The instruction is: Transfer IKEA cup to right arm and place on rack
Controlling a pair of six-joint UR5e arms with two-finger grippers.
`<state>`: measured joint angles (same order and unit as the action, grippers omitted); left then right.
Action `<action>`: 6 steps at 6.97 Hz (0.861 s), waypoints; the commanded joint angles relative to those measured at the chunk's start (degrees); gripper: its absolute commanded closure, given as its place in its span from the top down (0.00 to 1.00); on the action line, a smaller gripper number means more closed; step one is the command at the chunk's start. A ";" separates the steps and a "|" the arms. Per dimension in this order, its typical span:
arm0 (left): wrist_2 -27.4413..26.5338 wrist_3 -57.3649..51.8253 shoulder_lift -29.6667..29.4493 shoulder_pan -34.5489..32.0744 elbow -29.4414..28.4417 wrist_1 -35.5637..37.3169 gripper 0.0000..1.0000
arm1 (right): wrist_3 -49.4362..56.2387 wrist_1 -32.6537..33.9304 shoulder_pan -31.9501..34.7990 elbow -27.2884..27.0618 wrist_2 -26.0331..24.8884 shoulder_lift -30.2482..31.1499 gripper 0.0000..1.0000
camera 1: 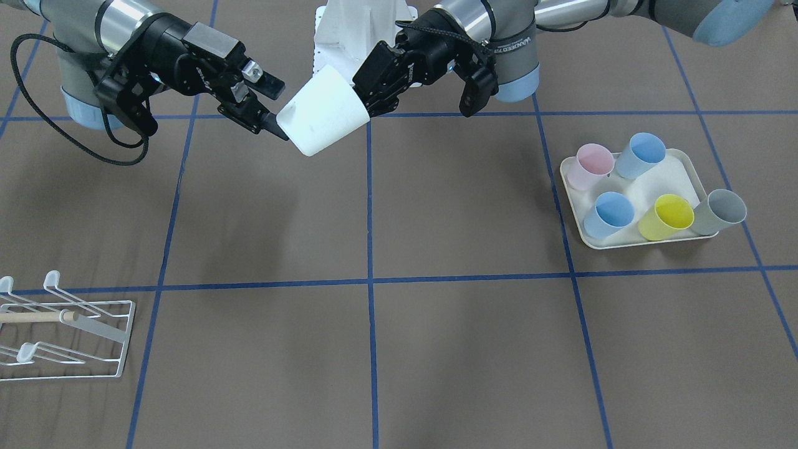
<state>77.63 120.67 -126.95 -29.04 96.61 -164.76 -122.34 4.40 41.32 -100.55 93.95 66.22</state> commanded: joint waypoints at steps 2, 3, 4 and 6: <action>-1.16 -0.09 -0.93 1.88 -0.19 0.14 0.00 | -0.17 0.00 -0.36 0.18 -0.35 -0.04 0.99; -1.25 -0.09 -1.02 2.15 -0.46 0.14 0.00 | -0.17 0.00 -0.36 0.18 -0.35 -0.04 0.99; -1.34 -0.09 -1.81 2.50 -0.46 0.31 0.00 | -0.17 0.00 -0.36 0.18 -0.52 -0.04 0.99; -2.04 -0.09 -2.60 3.46 -0.46 0.67 0.00 | -0.09 0.00 -1.15 0.18 -1.31 -0.04 0.99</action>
<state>76.00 120.59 -129.19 -26.11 96.17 -164.22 -122.50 4.40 40.56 -100.37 92.98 66.18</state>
